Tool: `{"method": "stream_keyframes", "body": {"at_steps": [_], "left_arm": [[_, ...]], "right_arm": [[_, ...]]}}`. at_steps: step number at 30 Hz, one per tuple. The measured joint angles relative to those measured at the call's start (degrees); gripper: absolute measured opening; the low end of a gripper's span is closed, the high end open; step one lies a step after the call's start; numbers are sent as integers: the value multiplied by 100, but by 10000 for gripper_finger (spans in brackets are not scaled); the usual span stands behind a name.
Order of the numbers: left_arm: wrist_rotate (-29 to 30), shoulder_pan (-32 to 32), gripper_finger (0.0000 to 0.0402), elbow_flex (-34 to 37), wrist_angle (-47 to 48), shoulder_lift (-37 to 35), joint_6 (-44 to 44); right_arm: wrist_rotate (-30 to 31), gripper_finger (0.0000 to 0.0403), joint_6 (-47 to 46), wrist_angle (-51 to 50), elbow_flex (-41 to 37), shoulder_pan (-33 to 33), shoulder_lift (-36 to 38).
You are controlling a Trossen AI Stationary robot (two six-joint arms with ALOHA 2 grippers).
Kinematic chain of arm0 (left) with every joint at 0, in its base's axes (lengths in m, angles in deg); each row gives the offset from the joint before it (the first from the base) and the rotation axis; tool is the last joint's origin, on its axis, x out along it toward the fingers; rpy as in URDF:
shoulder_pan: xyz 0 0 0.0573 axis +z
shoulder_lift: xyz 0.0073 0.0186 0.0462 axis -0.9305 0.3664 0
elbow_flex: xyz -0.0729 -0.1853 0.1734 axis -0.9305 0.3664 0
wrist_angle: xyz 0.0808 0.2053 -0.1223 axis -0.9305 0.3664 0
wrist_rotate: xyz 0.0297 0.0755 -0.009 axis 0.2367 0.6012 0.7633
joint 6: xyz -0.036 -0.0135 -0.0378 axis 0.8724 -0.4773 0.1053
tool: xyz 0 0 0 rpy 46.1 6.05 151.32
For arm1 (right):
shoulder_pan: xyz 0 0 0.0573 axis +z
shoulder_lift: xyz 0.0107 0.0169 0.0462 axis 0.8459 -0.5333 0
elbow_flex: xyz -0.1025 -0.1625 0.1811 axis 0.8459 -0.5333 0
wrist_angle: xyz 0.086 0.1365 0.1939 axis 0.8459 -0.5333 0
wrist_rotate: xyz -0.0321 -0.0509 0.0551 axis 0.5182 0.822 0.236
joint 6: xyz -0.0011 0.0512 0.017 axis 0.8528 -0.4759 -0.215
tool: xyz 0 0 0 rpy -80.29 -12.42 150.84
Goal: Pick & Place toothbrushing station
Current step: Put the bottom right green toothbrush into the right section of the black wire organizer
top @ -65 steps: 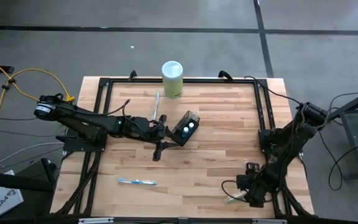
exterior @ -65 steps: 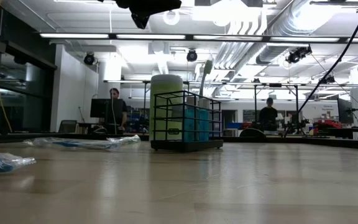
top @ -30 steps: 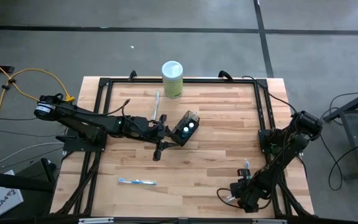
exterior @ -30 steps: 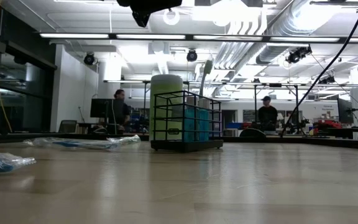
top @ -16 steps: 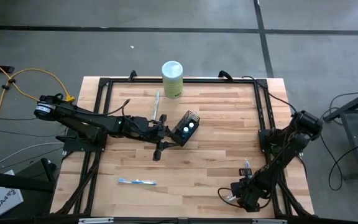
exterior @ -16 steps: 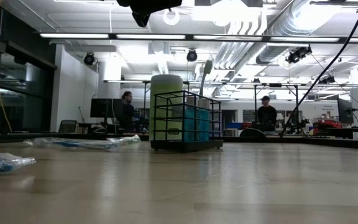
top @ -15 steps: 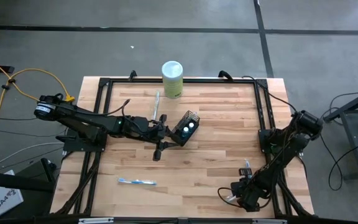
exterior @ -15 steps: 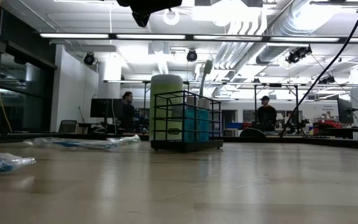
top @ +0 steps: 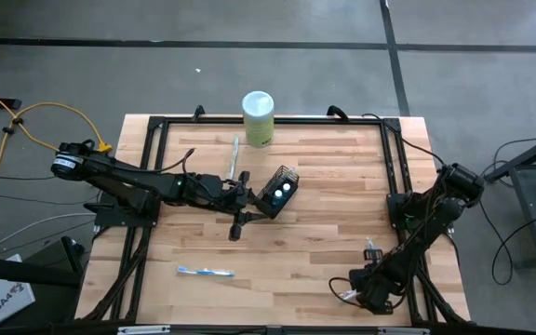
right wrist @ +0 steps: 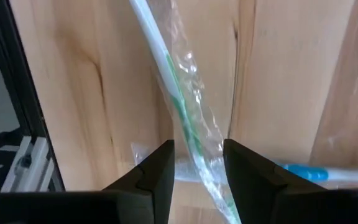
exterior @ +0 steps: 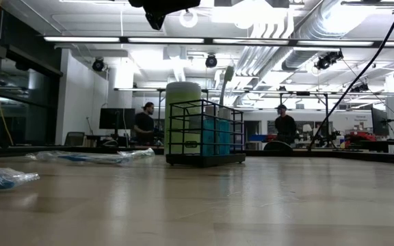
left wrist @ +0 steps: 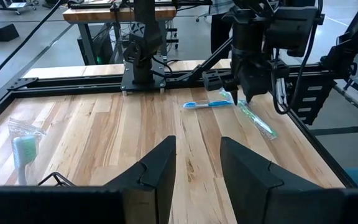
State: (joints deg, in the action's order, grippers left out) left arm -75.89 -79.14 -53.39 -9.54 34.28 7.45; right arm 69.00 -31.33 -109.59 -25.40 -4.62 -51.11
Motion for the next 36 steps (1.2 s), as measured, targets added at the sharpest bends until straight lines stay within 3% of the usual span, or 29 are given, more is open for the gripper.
{"method": "stream_keyframes", "body": {"at_steps": [20,36], "left_arm": [[-13,0,120,0,0,0,9],[-15,0,120,0,2,0,9]], "right_arm": [[-313,128,-515,-735,0,27,2],[253,128,-524,-601,0,552,2]]}}
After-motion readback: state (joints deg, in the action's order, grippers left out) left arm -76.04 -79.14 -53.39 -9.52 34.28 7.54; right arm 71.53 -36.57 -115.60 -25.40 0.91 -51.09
